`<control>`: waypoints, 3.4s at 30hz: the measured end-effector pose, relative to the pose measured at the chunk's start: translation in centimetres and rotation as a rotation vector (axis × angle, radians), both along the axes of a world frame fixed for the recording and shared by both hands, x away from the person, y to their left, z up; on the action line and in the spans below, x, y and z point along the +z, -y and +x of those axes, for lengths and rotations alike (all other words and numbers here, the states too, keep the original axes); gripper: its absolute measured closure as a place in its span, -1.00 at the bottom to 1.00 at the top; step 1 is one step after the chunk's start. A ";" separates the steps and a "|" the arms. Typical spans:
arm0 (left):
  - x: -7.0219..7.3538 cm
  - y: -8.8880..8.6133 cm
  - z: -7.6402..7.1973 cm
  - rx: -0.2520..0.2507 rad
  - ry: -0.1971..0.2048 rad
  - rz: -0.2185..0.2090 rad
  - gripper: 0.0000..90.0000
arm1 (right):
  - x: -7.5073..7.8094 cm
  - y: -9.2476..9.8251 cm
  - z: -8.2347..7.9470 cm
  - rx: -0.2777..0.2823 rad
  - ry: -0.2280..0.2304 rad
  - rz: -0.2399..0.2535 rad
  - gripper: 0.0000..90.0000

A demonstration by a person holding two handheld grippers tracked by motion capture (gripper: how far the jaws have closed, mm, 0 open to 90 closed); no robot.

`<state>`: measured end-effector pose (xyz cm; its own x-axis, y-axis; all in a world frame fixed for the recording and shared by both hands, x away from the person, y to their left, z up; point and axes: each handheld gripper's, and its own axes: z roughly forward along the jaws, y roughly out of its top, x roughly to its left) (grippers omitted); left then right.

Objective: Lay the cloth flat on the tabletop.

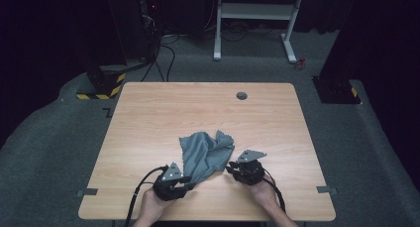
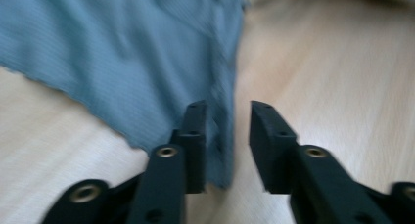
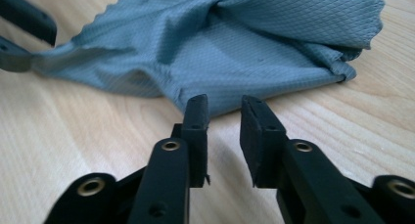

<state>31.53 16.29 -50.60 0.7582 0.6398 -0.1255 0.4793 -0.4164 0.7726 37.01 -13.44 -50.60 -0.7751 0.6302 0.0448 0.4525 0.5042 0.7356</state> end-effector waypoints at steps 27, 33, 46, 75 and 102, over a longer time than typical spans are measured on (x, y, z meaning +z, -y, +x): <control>-2.1 -0.2 3.2 0.307 0.061 0.120 -0.17 | -0.2 -2.9 2.5 -0.011 -0.017 -0.023 0.98; -2.1 -0.2 3.2 0.307 0.058 0.120 -0.18 | -0.7 -2.7 2.4 -0.025 -0.037 -0.044 0.56; -2.1 -0.2 3.2 0.307 0.059 0.120 -0.20 | -0.5 -3.2 2.2 0.002 0.025 -0.130 0.93; -2.1 -0.2 3.2 0.308 0.058 0.120 -0.21 | 2.0 -9.1 6.9 0.058 -0.038 -0.180 0.91; -2.1 -0.2 3.2 0.306 0.060 0.123 -0.21 | 0.5 -8.3 5.8 0.057 -0.035 -0.124 0.86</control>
<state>34.72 16.50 -52.68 0.5319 0.8468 0.0058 0.5521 -0.3520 0.7558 42.83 -5.14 -50.08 -0.8090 0.5878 -0.0032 0.4447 0.6156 0.6505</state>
